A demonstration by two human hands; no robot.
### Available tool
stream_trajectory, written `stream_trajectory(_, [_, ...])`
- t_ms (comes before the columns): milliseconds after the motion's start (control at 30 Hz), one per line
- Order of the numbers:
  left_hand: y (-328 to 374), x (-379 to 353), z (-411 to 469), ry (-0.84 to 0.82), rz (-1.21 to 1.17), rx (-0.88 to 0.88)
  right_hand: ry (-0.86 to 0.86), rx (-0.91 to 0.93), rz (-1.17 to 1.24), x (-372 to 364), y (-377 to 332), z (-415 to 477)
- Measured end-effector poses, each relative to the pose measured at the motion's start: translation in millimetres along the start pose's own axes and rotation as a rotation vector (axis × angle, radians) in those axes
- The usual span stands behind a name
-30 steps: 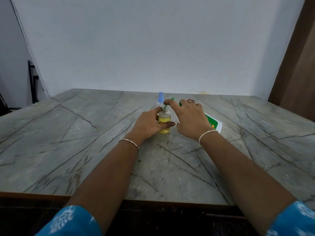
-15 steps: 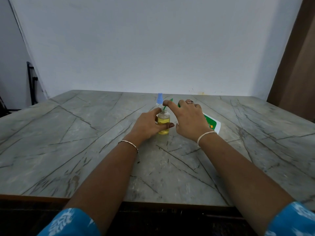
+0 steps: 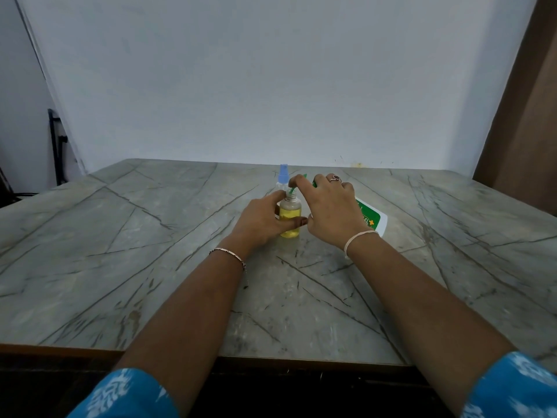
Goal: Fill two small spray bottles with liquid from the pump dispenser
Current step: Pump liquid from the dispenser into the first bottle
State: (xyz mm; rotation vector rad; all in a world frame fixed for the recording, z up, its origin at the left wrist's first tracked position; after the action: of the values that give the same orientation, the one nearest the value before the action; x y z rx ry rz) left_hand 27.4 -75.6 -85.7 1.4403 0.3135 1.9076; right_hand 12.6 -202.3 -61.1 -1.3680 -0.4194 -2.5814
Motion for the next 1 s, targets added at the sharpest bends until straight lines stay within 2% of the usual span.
stream_trajectory(467, [-2.5,-0.5,-0.1,0.014,0.033,0.001,-0.050,0.030,-0.011,-1.0,5.9,-5.0])
stream_trajectory(1000, [-5.5,0.1,1.0,0.009,-0.028,-0.003,-0.027,0.010,-0.011,1.2,-1.1,0.8])
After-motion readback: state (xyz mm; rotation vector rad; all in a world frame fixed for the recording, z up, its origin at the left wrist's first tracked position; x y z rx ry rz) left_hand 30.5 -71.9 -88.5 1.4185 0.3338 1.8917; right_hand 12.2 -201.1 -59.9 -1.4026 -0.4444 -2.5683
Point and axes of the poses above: each hand's wrist, its own z-axis towards the middle knuckle, its own x-axis out of the back of the hand, y = z × x, the point moved 5 cm from there along z, towards the middle knuckle, and after that the axes turned 4 degrees about -y, right-handed, at the moved point
